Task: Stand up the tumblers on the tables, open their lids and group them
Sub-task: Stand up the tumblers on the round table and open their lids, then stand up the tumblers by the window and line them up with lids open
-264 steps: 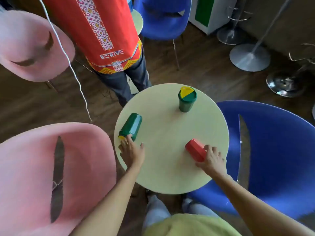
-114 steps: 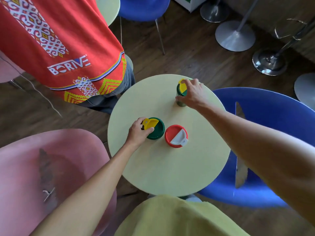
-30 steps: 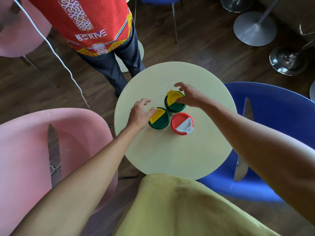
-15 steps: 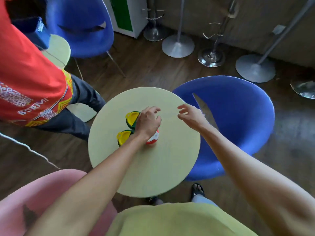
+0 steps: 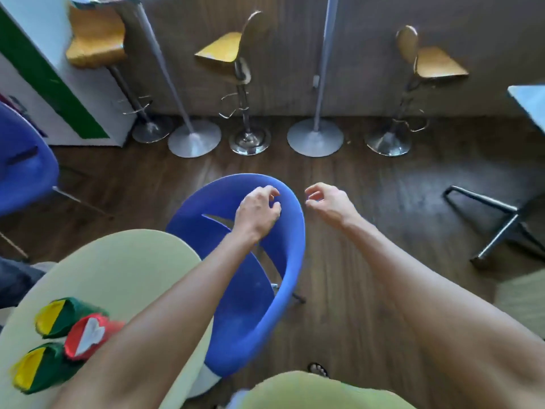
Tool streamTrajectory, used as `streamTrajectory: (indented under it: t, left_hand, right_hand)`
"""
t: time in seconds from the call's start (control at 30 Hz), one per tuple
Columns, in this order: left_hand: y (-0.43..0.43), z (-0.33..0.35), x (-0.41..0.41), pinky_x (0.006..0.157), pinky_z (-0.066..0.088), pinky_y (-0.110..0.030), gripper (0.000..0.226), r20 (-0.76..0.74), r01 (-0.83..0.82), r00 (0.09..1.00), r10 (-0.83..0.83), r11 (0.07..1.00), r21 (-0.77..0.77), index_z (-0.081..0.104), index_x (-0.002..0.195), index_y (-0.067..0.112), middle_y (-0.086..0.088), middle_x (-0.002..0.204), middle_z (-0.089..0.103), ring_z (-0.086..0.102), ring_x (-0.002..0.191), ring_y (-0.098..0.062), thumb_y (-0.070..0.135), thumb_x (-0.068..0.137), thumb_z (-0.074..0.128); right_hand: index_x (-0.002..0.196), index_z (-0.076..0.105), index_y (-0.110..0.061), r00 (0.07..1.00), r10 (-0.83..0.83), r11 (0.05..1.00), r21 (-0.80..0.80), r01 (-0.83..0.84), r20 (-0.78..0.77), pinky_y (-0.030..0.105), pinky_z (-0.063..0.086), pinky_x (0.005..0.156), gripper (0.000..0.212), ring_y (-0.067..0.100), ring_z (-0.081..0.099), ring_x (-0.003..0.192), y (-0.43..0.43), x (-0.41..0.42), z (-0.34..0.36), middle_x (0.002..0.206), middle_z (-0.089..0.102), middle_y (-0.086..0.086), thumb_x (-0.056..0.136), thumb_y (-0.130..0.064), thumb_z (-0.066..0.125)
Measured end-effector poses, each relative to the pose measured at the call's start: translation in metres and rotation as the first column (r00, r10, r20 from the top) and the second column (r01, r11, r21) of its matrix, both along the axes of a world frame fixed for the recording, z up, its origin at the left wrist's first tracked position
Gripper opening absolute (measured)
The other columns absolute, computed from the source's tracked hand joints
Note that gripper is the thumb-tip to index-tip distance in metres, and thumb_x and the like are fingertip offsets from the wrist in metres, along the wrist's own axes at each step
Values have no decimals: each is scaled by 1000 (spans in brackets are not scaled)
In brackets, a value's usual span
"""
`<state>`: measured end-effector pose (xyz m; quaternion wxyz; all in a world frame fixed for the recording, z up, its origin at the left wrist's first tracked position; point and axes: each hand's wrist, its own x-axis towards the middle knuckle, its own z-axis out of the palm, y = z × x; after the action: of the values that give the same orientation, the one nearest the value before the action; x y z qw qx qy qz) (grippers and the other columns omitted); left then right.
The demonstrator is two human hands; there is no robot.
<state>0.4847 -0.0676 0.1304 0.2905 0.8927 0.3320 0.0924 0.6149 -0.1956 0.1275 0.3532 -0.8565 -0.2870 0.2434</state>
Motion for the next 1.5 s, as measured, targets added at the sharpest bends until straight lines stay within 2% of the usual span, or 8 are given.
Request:
streamTrajectory:
  t: [0.27, 0.5, 0.67, 0.77, 0.97, 1.2, 1.37, 1.5]
  left_hand:
    - [6, 66, 165, 86, 48, -32, 27, 53, 63, 996, -66, 996, 65, 67, 115, 22, -1, 109, 69, 65, 103, -22, 25, 88, 60]
    - [87, 124, 319, 87, 45, -30, 31, 145, 74, 985, -93, 989, 129, 65, 118, 26, 2, 113, 68, 61, 110, -20, 27, 87, 60]
    - [157, 151, 423, 89, 50, -32, 27, 233, 79, 966, -110, 987, 139, 67, 113, 25, 3, 108, 70, 64, 105, -21, 28, 86, 62]
    - [194, 161, 476, 87, 51, -34, 23, 245, 79, 963, -114, 986, 148, 67, 109, 25, 1, 107, 68, 65, 101, -22, 27, 87, 62]
    - [257, 170, 576, 89, 50, -34, 30, 216, 87, 968, -130, 976, 197, 65, 119, 23, -3, 117, 65, 62, 108, -23, 25, 90, 62]
    - [351, 172, 711, 93, 50, -38, 39, 180, 70, 976, -118, 965, 255, 60, 129, 18, -9, 127, 62, 60, 116, -26, 22, 90, 63]
    - [422, 176, 795, 91, 50, -35, 49, 146, 67, 983, -111, 958, 277, 54, 133, 15, -15, 128, 61, 60, 115, -31, 12, 86, 64]
    - [477, 175, 850, 100, 48, -41, 70, 43, 121, 989, -138, 952, 283, 42, 143, 20, -14, 134, 52, 50, 125, -32, 18, 80, 73]
  right_hand:
    - [116, 66, -19, 994, -52, 997, 68, 45, 100, 24, 48, 86, 32, 17, 66, 102, -1, 158, 71, 109, 72, 2, 84, -20, 61]
    - [115, 65, -22, 983, -102, 985, 157, 77, 155, 28, 50, 88, 29, 17, 65, 101, 73, 299, 127, 105, 73, -1, 85, -20, 63]
    - [117, 65, -19, 971, -110, 978, 198, 67, 212, 19, 48, 73, 31, 16, 67, 96, 140, 400, 160, 105, 73, 1, 86, -19, 63]
    - [116, 65, -19, 969, -124, 972, 222, 75, 215, 26, 51, 83, 30, 17, 66, 100, 171, 456, 174, 105, 73, 1, 86, -20, 63]
    - [118, 65, -21, 970, -148, 963, 251, 97, 195, 29, 50, 87, 30, 16, 64, 100, 229, 563, 181, 106, 71, -2, 88, -24, 62]
    - [117, 65, -20, 973, -158, 945, 312, 100, 167, 22, 43, 73, 28, 14, 64, 94, 312, 710, 166, 104, 70, -1, 89, -23, 60]
    - [118, 64, -12, 970, -120, 945, 324, 46, 212, 26, 50, 82, 27, 20, 64, 97, 378, 810, 162, 109, 68, 6, 91, -17, 61]
    - [117, 64, -10, 928, -192, 946, 313, 88, 319, 33, 55, 86, 27, 23, 66, 97, 420, 880, 172, 108, 69, 10, 91, -15, 62]
